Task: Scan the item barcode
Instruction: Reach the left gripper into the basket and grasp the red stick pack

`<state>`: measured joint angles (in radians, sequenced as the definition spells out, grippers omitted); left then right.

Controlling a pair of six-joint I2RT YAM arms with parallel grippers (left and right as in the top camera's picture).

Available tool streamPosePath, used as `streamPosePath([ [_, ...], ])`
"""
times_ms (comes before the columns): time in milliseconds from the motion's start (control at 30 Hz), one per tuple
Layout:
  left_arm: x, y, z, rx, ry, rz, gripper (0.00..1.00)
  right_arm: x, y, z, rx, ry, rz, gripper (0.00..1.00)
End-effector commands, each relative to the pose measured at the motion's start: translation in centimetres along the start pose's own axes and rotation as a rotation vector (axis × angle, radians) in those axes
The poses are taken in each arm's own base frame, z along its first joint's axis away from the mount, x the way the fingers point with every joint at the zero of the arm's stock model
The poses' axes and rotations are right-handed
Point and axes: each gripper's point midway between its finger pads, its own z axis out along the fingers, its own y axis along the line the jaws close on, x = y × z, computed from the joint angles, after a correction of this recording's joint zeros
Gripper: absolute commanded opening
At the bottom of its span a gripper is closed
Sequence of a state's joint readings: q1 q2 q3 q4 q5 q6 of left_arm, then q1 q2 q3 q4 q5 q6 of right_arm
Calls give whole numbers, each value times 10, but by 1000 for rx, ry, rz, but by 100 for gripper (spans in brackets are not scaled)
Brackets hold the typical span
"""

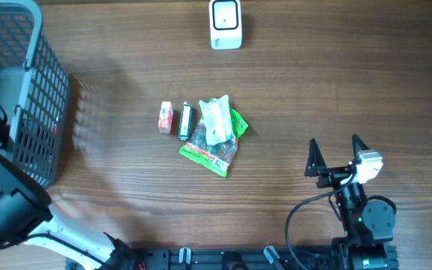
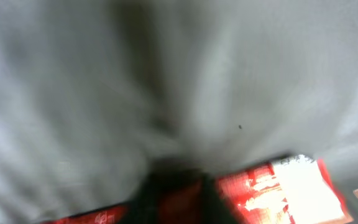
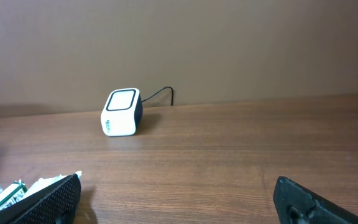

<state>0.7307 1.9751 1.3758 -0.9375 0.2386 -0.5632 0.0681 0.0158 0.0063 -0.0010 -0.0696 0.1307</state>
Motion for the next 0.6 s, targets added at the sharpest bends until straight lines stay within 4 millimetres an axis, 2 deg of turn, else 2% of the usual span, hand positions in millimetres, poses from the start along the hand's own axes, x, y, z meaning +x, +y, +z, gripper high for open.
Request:
streamPosePath([
  [0, 7, -3, 8, 68, 103, -42, 4, -1, -3, 0, 14, -6, 1, 100],
  [167, -27, -12, -52, 122, 35, -80, 4, -1, -3, 0, 14, -6, 1, 100],
  [233, -36, -20, -81, 142, 4, -53, 18, -1, -3, 0, 14, -6, 1, 100],
  [267, -39, -27, -95, 156, -16, -2, 30, -1, -3, 0, 14, -6, 1, 100],
  [300, -40, -32, -103, 166, -29, 47, 35, -1, -3, 0, 14, -6, 1, 100],
  [333, -40, -36, -111, 169, -42, 106, 45, -1, -3, 0, 14, -6, 1, 100],
  [400, -36, -39, -115, 155, -46, 188, 72, -1, -3, 0, 14, -6, 1, 100],
  [467, -32, -32, -106, 96, -30, 187, 89, -1, -3, 0, 14, -6, 1, 100],
  [533, -28, -25, -93, 37, -7, 191, 100, -1, -3, 0, 14, -6, 1, 100],
  [567, -25, -24, -86, 27, 11, 211, 100, -1, -3, 0, 14, -6, 1, 100],
])
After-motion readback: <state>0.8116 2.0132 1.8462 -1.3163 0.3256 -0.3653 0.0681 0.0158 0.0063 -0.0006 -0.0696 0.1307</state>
